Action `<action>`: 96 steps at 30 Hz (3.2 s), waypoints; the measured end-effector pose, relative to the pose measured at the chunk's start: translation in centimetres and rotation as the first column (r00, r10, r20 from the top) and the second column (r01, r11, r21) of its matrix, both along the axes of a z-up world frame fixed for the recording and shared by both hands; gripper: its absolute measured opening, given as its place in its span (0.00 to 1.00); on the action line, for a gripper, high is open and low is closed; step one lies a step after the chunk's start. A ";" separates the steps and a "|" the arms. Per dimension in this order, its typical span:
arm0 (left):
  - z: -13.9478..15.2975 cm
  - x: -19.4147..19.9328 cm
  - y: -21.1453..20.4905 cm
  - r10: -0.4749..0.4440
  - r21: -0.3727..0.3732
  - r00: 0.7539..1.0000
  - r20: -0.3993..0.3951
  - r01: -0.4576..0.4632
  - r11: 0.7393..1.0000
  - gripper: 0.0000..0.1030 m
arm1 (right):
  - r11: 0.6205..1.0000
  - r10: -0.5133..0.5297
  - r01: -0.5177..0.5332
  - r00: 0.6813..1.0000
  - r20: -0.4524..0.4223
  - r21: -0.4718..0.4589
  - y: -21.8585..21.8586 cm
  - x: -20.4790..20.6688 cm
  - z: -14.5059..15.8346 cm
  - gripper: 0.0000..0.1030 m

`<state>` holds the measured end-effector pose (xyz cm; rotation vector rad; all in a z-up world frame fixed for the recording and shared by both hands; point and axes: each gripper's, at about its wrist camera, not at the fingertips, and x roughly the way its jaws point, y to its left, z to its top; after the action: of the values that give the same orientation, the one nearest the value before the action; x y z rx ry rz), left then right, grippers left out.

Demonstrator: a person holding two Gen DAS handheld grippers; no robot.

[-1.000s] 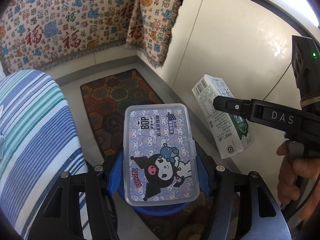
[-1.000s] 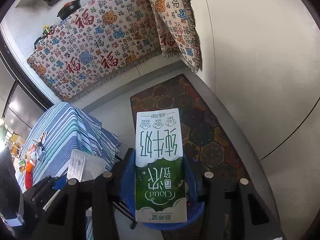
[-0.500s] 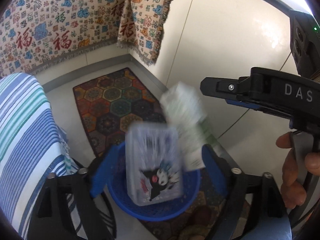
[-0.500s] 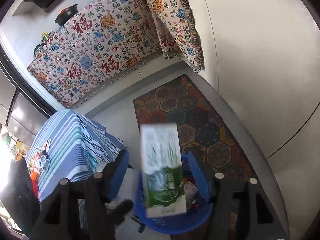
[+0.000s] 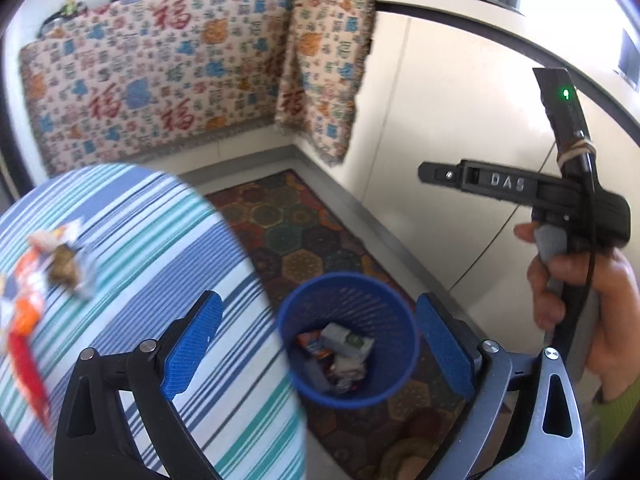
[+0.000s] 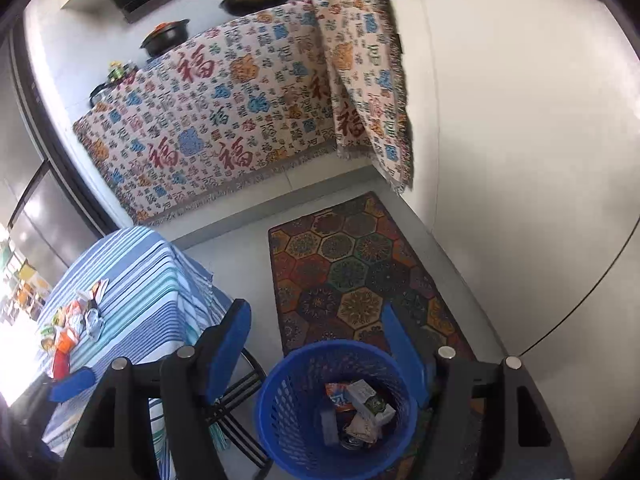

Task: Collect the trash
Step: 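Move both grippers back to the table and grasp the red snack bar with the left gripper, then lift the red snack bar with the left gripper while the right gripper grasps the gold-wrapped package, then carry the red snack bar and gold package over the blue wastebasket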

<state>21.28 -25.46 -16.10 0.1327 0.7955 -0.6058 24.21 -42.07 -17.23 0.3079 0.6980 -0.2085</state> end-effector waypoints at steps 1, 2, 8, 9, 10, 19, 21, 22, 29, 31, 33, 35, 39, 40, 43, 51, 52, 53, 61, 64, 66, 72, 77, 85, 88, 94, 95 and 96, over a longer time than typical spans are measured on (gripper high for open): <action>-0.3 -0.4 1.3 0.025 0.010 1.000 -0.003 -0.025 1.000 0.95 | 0.999 0.031 -0.031 1.000 0.002 -0.014 1.2 0.1 0.1 0.68; -0.8 -0.8 2.9 0.055 0.027 0.998 -0.006 -0.054 0.998 0.95 | 0.997 0.067 -0.067 0.998 0.003 -0.026 2.6 0.1 0.2 0.68; -3.4 -2.6 11.5 0.265 0.136 0.964 -0.023 -0.259 0.956 0.95 | 0.943 0.331 -0.331 0.943 -0.025 -0.014 13.3 0.8 -1.0 0.68; -3.8 -2.7 13.1 0.304 0.144 0.952 -0.030 -0.297 0.944 0.95 | 0.930 0.368 -0.368 0.929 -0.035 -0.005 15.1 0.8 -1.4 0.68; -4.0 -2.7 14.1 0.335 0.149 0.942 -0.035 -0.326 0.934 0.95 | 0.914 0.404 -0.405 0.913 -0.049 -0.004 17.0 0.9 -1.9 0.68; -3.9 -0.7 20.1 0.467 0.118 0.883 -0.049 -0.459 0.881 0.95 | 0.811 0.528 -0.562 0.823 -0.208 -0.162 28.0 2.4 -6.6 0.69; -3.4 0.3 20.3 0.466 0.101 0.884 -0.044 -0.460 0.882 0.95 | 0.809 0.524 -0.559 0.826 -0.207 -0.184 28.3 2.5 -6.5 0.69; -3.3 0.7 20.6 0.464 0.094 0.885 -0.045 -0.459 0.884 0.95 | 0.811 0.522 -0.557 0.828 -0.206 -0.181 28.1 2.5 -6.6 0.69; -3.7 6.6 19.3 0.504 0.127 0.860 -0.081 -0.492 0.861 0.95 | 0.817 0.515 -0.545 0.837 -0.187 -0.187 27.9 2.9 -6.7 0.70; -4.3 7.5 19.0 0.517 0.165 0.852 -0.081 -0.500 0.850 0.87 | 0.816 0.518 -0.548 0.835 -0.186 -0.186 27.8 2.9 -6.6 0.70; -5.0 7.7 19.0 0.513 0.185 0.853 -0.094 -0.491 0.851 0.54 | 0.813 0.523 -0.552 0.832 -0.188 -0.185 27.8 3.0 -6.6 0.70; -5.4 7.2 19.6 0.502 0.176 0.859 -0.103 -0.481 0.859 0.31 | 0.810 0.526 -0.557 0.828 -0.192 -0.182 27.7 3.1 -6.6 0.70; -5.2 4.6 21.1 0.468 0.163 0.878 -0.099 -0.449 0.878 0.19 | 0.810 0.526 -0.559 0.826 -0.200 -0.176 27.4 3.1 -6.5 0.70; -5.0 3.9 21.5 0.457 0.169 0.884 -0.096 -0.438 0.883 0.19 | 0.811 0.526 -0.558 0.827 -0.202 -0.176 27.4 3.2 -6.5 0.70; -4.6 1.1 23.4 0.436 0.193 0.896 -0.086 -0.415 0.889 0.19 | 0.809 0.527 -0.560 0.825 -0.202 -0.178 27.4 3.1 -6.5 0.70; -4.6 -1.3 28.8 0.507 0.192 0.859 -0.065 -0.488 0.852 0.56 | 0.815 0.519 -0.552 0.831 -0.202 -0.178 27.3 3.2 -6.4 0.70; -4.7 -1.1 29.0 0.510 0.185 0.858 -0.062 -0.492 0.851 0.70 | 0.816 0.517 -0.551 0.831 -0.204 -0.177 27.3 3.3 -6.4 0.70; -5.0 -0.9 29.4 0.511 0.183 0.858 -0.055 -0.495 0.850 0.74 | 0.817 0.516 -0.550 0.832 -0.205 -0.176 27.4 3.5 -6.4 0.70; -6.6 0.2 31.1 0.540 0.186 0.841 -0.033 -0.526 0.830 0.96 | 0.821 0.505 -0.543 0.835 -0.219 -0.175 26.9 6.6 -6.3 0.70; -6.7 0.7 31.3 0.551 0.184 0.834 -0.037 -0.536 0.824 0.99 | 0.787 0.546 -0.592 0.799 -0.254 -0.171 27.7 9.0 -6.1 0.73; -6.7 0.8 31.3 0.551 0.184 0.834 -0.039 -0.536 0.824 1.00 | 0.763 0.571 -0.626 0.770 -0.283 -0.161 28.4 11.0 -5.9 0.74; -6.7 0.6 31.5 0.549 0.180 0.835 -0.041 -0.534 0.826 1.00 | 0.712 0.564 -0.659 0.742 -0.362 -0.244 30.1 15.8 -5.1 0.74; -6.8 0.5 31.3 0.550 0.180 0.834 -0.041 -0.535 0.825 1.00 | 0.642 0.609 -0.710 0.701 -0.370 -0.289 32.4 16.8 -4.9 0.74; -6.8 0.7 31.1 0.548 0.181 0.836 -0.041 -0.533 0.827 1.00 | 0.703 0.617 -0.690 0.712 -0.334 -0.173 32.3 17.6 -5.1 0.47; -6.8 0.7 31.1 0.548 0.181 0.836 -0.040 -0.533 0.826 1.00 | 0.771 0.554 -0.620 0.765 -0.328 -0.146 31.2 16.4 -5.0 0.47; -6.8 0.7 31.0 0.548 0.181 0.835 -0.040 -0.533 0.826 1.00 | 0.859 0.417 -0.482 0.853 -0.313 -0.171 29.9 10.0 -5.2 0.46; -6.8 0.7 31.1 0.548 0.182 0.836 -0.040 -0.533 0.826 1.00 | 0.864 0.406 -0.471 0.860 -0.308 -0.177 30.0 8.9 -5.2 0.47; -6.7 0.7 31.1 0.547 0.182 0.836 -0.041 -0.533 0.827 1.00 | 0.869 0.402 -0.464 0.865 -0.301 -0.171 30.2 7.7 -5.2 0.47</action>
<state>21.99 5.62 -22.85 0.0233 0.9229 -0.0026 31.88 -11.82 -22.46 -0.1183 0.9711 0.1069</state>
